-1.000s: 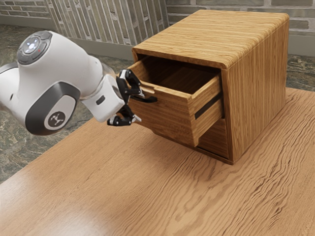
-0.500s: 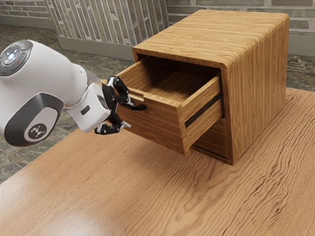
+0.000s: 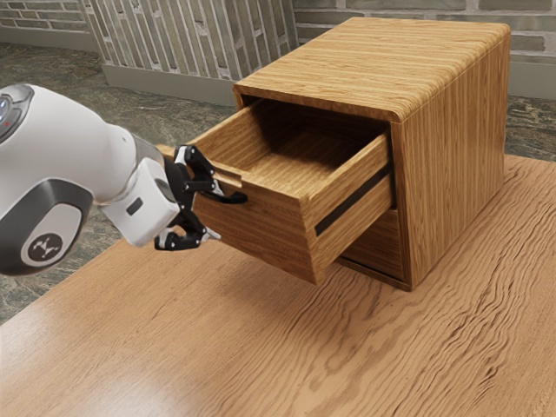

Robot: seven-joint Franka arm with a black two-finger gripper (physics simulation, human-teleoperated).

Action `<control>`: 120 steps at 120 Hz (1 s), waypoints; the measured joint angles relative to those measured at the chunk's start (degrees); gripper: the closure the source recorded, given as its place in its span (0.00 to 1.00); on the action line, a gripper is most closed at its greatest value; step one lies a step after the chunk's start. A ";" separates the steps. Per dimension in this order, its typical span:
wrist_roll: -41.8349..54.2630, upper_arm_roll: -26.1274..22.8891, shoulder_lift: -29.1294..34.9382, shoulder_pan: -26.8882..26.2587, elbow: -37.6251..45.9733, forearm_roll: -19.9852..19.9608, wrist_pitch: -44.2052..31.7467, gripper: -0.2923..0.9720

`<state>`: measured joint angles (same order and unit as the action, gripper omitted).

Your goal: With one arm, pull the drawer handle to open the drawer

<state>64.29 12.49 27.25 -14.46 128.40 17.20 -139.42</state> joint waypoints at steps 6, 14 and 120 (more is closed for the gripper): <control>-0.10 -0.04 0.67 0.02 0.40 -0.29 0.24 0.51; -0.22 -0.24 1.15 0.17 0.66 -1.08 0.68 0.50; -0.92 -0.61 2.90 -0.53 -0.92 1.54 2.16 0.39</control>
<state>63.37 11.88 30.15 -14.99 127.48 18.74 -137.26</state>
